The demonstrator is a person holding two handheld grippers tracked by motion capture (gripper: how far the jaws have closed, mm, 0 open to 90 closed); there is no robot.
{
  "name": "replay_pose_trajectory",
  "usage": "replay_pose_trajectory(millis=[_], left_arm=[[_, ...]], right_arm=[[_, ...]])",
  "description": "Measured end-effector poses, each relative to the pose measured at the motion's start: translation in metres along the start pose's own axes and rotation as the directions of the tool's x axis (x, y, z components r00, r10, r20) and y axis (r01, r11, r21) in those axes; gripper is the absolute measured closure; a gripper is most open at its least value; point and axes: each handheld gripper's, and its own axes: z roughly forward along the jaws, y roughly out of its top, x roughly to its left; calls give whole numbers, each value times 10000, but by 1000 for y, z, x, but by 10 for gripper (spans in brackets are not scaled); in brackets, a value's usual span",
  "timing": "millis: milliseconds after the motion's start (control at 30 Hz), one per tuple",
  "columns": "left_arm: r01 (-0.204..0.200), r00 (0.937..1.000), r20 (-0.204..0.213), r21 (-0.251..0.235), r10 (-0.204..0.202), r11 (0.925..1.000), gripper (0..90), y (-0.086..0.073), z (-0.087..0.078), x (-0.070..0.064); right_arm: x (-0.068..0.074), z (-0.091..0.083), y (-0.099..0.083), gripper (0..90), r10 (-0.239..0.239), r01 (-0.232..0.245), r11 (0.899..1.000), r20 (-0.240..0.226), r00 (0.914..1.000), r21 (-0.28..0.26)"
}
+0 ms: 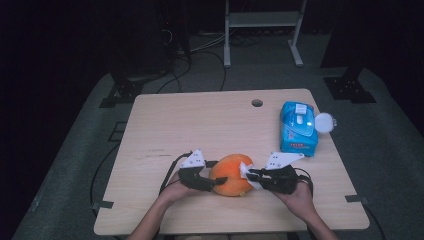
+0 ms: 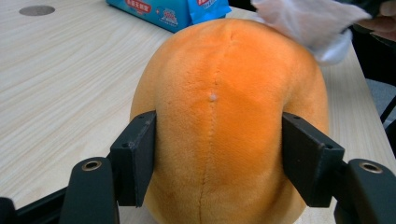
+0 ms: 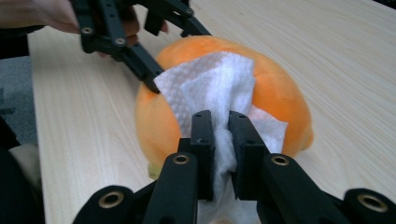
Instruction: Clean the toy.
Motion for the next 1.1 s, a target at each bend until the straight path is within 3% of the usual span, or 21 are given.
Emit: replay_pose_trajectory(millis=[167, 267, 467, 600, 700, 867, 967, 1100], left_arm=[[-81, 10000, 9, 0, 81, 10000, 329, 0, 0, -1], [-158, 9998, 98, -34, 158, 9999, 331, 1, 2, -2], [-848, 9962, 223, 62, 846, 9964, 335, 4, 6, -11], [-951, 9952, 245, 25, 950, 9955, 335, 3, 7, -13], [-988, 9948, 246, 46, 987, 9951, 334, 4, 7, -13], [-1269, 9915, 293, 69, 1266, 9919, 332, 5, 10, -18], [-1279, 9914, 299, 71, 1276, 9918, 330, 5, 9, -18], [-1117, 9932, 317, 36, 1116, 9937, 330, 4, 9, -16]], right_arm=[[-3, 0, 0, 802, 111, -115, 9999, -320, 9994, -105], [-7, -1, 0, 803, 314, -316, 9994, -116, 9994, -124], [-30, 0, -3, 803, 1398, -1396, 9895, 36, 9902, -373], [-40, 4, -5, 803, 1893, -1896, 9804, -107, 9819, -543], [-40, 4, -4, 803, 1931, -1937, 9794, -153, 9811, -577], [-28, 4, 5, 802, 1500, -1531, 9845, -420, 9878, -851], [-23, 6, 8, 803, 1261, -1283, 9885, -329, 9915, -804], [-30, 5, 3, 803, 1584, -1601, 9845, -285, 9870, -721]])
